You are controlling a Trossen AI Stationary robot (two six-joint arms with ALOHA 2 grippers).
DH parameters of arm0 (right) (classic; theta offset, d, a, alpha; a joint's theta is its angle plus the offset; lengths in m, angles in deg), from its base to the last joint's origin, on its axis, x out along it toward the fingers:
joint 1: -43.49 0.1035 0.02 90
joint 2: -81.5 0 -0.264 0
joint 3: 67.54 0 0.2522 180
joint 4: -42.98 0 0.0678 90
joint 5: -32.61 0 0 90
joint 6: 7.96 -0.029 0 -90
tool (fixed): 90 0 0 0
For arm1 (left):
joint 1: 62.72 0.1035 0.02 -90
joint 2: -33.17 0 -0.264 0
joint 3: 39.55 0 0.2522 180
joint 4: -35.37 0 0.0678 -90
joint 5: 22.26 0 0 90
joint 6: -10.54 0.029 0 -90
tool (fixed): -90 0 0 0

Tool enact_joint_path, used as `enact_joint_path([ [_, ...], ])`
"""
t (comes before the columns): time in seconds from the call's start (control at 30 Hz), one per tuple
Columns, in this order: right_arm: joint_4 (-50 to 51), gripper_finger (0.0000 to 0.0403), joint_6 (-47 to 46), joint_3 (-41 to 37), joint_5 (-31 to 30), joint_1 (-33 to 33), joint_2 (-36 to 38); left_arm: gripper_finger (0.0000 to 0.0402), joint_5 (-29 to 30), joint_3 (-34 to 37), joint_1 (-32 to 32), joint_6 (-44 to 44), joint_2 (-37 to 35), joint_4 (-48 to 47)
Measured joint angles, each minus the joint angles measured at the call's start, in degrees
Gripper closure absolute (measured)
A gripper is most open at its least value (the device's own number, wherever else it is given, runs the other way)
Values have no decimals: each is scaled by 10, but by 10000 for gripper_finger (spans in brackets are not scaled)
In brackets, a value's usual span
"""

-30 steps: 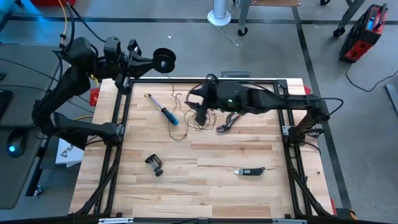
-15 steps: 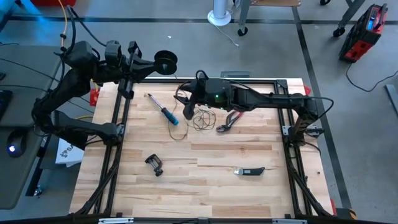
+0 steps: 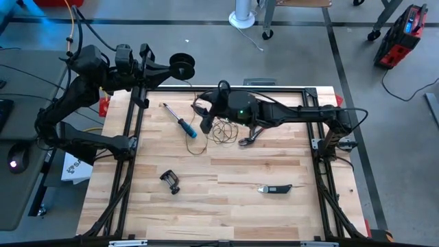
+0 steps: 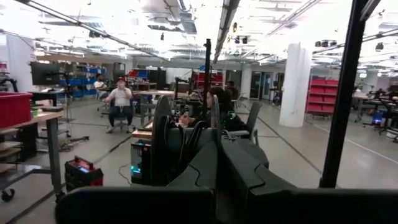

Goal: Coil cords
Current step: Coil the black wire onto the black spool

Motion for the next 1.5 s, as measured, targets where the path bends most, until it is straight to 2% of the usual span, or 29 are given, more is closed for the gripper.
enact_joint_path([
  [0.2, -7, 210, 0, 0, -56, 5, 6, 401, 8, 0, 0, 0, -1, 0],
  [0.4, 6, 210, -81, 0, 42, -34, -3, 401, 8, 0, 0, 0, -1, 0],
  [0.57, 26, 210, -74, 0, 28, -32, -22, 401, 7, 0, 0, 1, -1, 1],
  [0.7, 29, 211, -77, 0, 58, -33, -35, 401, 8, 0, 0, 3, -1, 1],
  [0.83, 30, 212, -78, 0, 41, -26, -35, 401, 14, 0, 0, 3, -1, 1],
  [1.2, -2, 282, -27, 0, 25, -20, -31, 401, 15, 0, 0, 0, -1, 0],
  [1.5, -12, 293, 0, 0, 11, -23, -25, 401, 19, 0, 1, 0, -1, -3],
])
